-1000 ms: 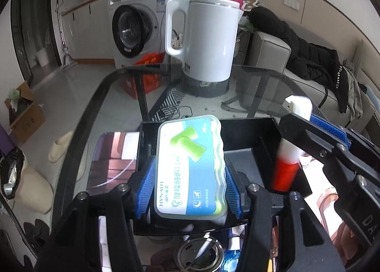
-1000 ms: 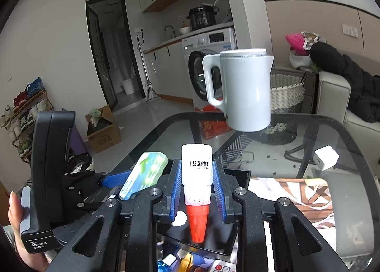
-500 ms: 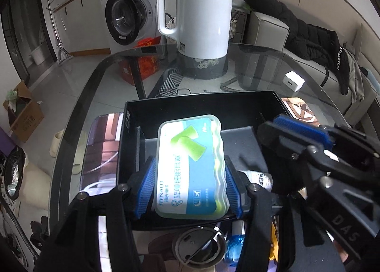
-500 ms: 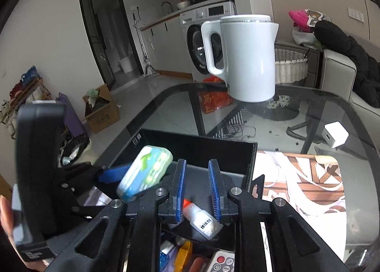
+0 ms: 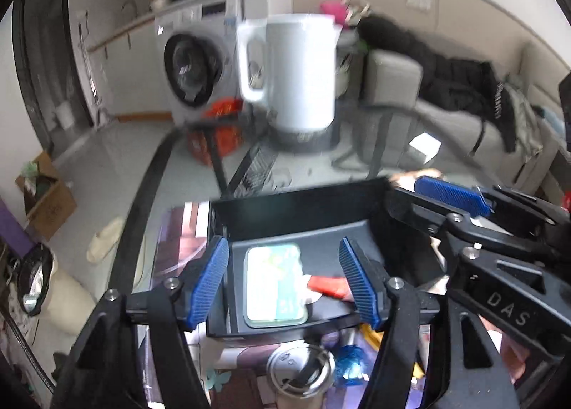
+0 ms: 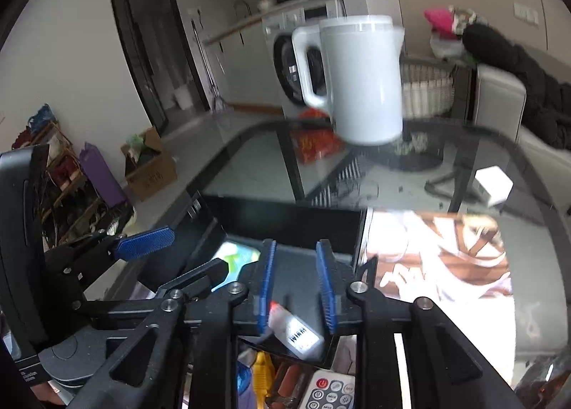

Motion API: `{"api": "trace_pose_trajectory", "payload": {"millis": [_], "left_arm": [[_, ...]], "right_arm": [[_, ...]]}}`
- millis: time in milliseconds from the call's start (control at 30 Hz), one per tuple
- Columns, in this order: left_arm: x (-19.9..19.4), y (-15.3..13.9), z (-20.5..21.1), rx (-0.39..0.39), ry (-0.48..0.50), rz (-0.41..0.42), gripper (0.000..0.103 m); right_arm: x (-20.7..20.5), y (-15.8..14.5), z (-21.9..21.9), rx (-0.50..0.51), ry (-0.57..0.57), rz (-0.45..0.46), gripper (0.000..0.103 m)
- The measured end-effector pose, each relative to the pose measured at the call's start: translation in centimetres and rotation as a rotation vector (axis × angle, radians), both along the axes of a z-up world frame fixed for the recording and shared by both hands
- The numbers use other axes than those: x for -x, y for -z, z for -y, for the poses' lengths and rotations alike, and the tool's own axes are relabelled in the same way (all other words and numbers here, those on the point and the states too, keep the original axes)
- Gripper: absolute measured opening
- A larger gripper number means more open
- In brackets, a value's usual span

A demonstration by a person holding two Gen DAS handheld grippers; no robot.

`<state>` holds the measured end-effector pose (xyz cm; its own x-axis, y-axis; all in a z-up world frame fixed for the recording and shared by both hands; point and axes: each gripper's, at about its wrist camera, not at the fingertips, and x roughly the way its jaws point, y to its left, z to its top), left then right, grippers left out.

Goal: Organize rigid objects
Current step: 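Lower the green case into the black box with left tool while right tool drops the glue bottle in, then grasp the white round lid with left tool while right tool grasps the red-handled screwdriver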

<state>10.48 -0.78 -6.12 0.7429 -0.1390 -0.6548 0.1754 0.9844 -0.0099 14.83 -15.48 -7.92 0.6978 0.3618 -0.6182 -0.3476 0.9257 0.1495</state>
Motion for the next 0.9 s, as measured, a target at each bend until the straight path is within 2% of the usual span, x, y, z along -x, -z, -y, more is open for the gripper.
{"api": "trace_pose_trajectory", "payload": {"millis": [33, 100, 200, 233, 267, 333, 400, 467, 533, 600, 700, 900], "left_arm": [[0.4, -0.3, -0.2, 0.016, 0.015, 0.004, 0.067], [1.3, -0.7, -0.6, 0.048, 0.038, -0.015, 0.067], [2.8, -1.0, -1.1, 0.016, 0.047, -0.035, 0.067], [3.3, -1.0, -1.1, -0.004, 0.046, -0.033, 0.069], [3.8, -1.0, -1.2, -0.02, 0.046, -0.028, 0.076], [4.7, -1.1, -1.7, -0.028, 0.041, -0.029, 0.081], [5.2, -1.2, -2.3, -0.006, 0.04, -0.063, 0.088], [5.6, -1.3, -2.8, 0.023, 0.035, -0.072, 0.09], [5.9, -1.1, -2.9, 0.007, 0.043, -0.088, 0.09], [6.2, -0.5, -2.5, -0.033, 0.061, -0.117, 0.09], [6.3, 0.5, -2.0, -0.038, 0.092, -0.149, 0.09], [5.0, 3.1, -0.8, -0.072, 0.11, -0.258, 0.088]], "right_arm": [[0.7, -0.7, 0.1, 0.002, 0.002, 0.041, 0.035], [2.1, -1.8, 0.5, -0.003, 0.002, 0.103, 0.053], [3.5, -2.4, 0.9, -0.017, -0.01, 0.119, 0.053], [3.9, -2.4, 1.0, -0.013, -0.01, 0.117, 0.053], [4.2, -2.4, 1.0, -0.007, -0.014, 0.111, 0.054], [4.7, -2.4, 0.9, 0.007, -0.015, 0.101, 0.056], [5.5, -2.7, 1.3, 0.014, 0.004, 0.107, 0.067], [6.0, -2.8, 1.6, 0.011, 0.019, 0.108, 0.074], [6.5, -2.9, 2.0, 0.014, 0.033, 0.112, 0.075], [7.0, -3.0, 2.1, 0.028, 0.045, 0.114, 0.083], [7.3, -2.8, 2.1, 0.039, 0.053, 0.075, 0.085], [6.2, -0.5, 2.5, 0.063, 0.046, -0.086, 0.085]]}}
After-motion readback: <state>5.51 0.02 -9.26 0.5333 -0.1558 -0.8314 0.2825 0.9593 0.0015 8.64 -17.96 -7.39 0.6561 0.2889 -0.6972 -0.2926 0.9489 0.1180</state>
